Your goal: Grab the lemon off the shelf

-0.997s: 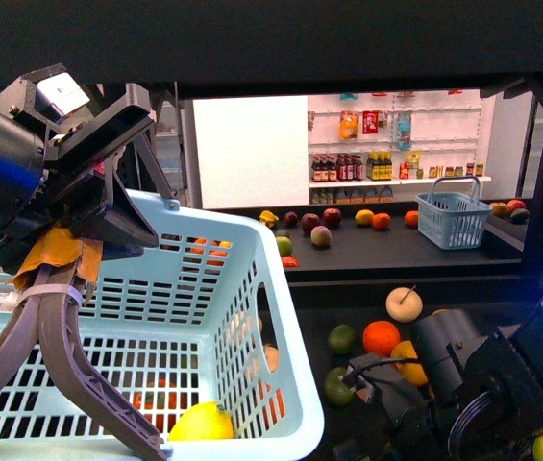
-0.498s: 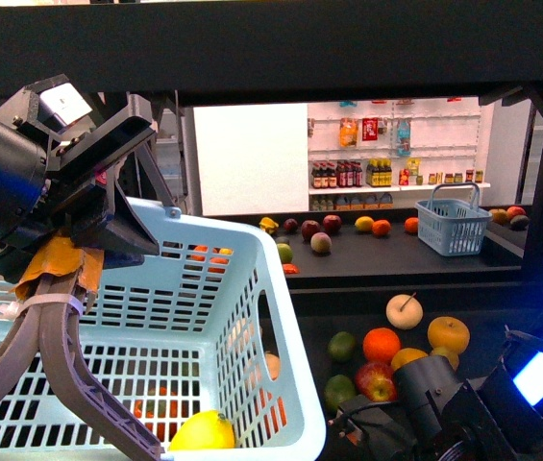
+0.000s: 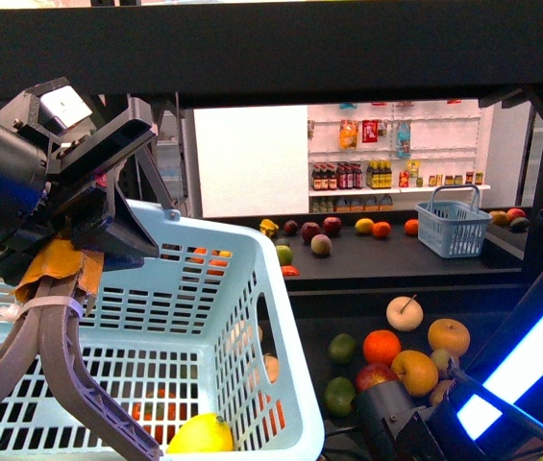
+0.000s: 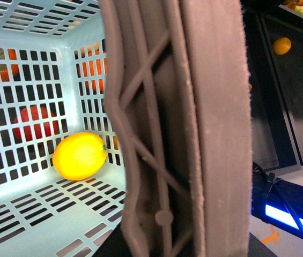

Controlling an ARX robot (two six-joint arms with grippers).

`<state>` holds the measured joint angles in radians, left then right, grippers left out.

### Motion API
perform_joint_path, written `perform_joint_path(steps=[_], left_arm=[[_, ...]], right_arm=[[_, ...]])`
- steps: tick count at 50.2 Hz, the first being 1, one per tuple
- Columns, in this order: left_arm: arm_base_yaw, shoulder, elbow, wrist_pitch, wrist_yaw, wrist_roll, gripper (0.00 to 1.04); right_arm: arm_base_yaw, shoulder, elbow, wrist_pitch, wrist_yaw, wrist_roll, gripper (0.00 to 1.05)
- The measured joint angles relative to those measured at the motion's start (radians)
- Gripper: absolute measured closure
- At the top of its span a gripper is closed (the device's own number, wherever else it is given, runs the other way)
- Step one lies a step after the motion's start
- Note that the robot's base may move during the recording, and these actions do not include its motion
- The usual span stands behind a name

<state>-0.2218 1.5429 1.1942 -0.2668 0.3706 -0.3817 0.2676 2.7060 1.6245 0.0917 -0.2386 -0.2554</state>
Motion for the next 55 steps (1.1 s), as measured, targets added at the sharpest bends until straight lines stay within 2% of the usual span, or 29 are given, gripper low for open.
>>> perform_joint_path(steps=[10,33,35,41,44,50,55], left_arm=[[0.000,0.000,0.000,0.000,0.000,0.000,0.90],[0.000,0.000,0.000,0.000,0.000,0.000,0.90],[0.000,0.000,0.000,0.000,0.000,0.000,0.90],[0.000,0.000,0.000,0.000,0.000,0.000,0.90],[0.000,0.000,0.000,0.000,0.000,0.000,0.90],[0.000,0.000,0.000,0.000,0.000,0.000,0.90],[0.000,0.000,0.000,0.000,0.000,0.000,0.90]], right_arm=[[0.001,0.035,0.040,-0.014,0.047,-0.015,0.08],[0.003,0.071,0.046,-0.018,0.062,-0.037,0.08],[0.004,0.071,0.047,-0.017,0.063,-0.037,0.11],[0.011,0.076,0.064,-0.007,0.063,-0.037,0.34],[0.016,0.076,0.069,-0.005,0.063,-0.037,0.43],[0.027,0.076,0.078,-0.005,0.066,-0.035,0.50],[0.034,0.076,0.081,-0.001,0.072,-0.036,0.51]])
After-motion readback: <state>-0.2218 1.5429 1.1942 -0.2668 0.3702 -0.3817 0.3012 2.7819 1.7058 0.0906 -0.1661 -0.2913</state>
